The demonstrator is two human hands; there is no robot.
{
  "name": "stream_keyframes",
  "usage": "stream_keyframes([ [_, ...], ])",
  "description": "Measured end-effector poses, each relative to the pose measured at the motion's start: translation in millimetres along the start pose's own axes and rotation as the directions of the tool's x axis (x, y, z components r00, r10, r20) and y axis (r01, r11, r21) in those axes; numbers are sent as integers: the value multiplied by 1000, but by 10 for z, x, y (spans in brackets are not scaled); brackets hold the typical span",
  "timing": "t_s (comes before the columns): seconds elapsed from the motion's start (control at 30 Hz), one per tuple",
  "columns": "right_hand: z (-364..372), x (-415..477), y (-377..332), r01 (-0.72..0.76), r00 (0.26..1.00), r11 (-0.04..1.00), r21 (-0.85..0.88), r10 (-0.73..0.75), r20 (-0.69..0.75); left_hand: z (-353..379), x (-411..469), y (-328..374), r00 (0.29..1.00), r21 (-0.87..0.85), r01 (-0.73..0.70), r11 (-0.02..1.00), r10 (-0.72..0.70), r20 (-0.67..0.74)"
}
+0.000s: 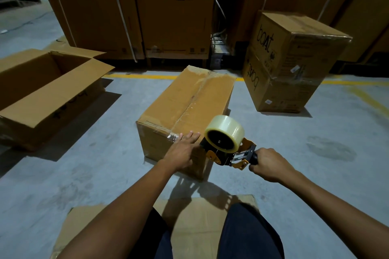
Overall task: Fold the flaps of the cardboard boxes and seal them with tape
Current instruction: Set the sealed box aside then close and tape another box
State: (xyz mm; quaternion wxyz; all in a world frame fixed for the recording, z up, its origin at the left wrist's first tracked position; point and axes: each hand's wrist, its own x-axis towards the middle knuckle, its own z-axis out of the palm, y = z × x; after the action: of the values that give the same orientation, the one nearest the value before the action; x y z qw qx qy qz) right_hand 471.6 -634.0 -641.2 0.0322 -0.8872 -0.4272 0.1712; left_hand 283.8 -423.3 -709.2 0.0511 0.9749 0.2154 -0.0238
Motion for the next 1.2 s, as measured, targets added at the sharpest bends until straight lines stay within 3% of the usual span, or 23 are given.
stream_keyframes([
  [0.2, 88, 10, -76, -4, 1000, 1000, 6, 4, 15, 68, 26, 36, 1000, 57, -29, 998, 30, -3],
  [0.4, 169, 87, -152, -134, 983, 915, 382, 72, 171, 179, 22, 56, 995, -24, -13, 1000, 11, -98],
  [0.5, 139, 97, -164, -158, 976, 882, 444, 71, 207, 143, 12, 87, 993, -40, 1, 999, -6, -119],
  [0.67, 146, 54, -139, -200, 962, 841, 503, 71, 262, 81, 23, 98, 998, -28, 27, 999, -28, -52],
  [0.87, 197, -12, -139, -328, 915, 722, 609, 81, 396, 18, 38, 130, 999, -12, 40, 999, -40, 16],
  [1.03, 261, -49, 66, -466, 846, 644, 607, 122, 519, -7, 41, 127, 997, -171, 73, 983, -68, 33],
  [1.2, 422, -90, 310, -520, 829, 536, 665, 129, 544, -127, 90, 168, 986, -330, 162, 930, -144, 80],
])
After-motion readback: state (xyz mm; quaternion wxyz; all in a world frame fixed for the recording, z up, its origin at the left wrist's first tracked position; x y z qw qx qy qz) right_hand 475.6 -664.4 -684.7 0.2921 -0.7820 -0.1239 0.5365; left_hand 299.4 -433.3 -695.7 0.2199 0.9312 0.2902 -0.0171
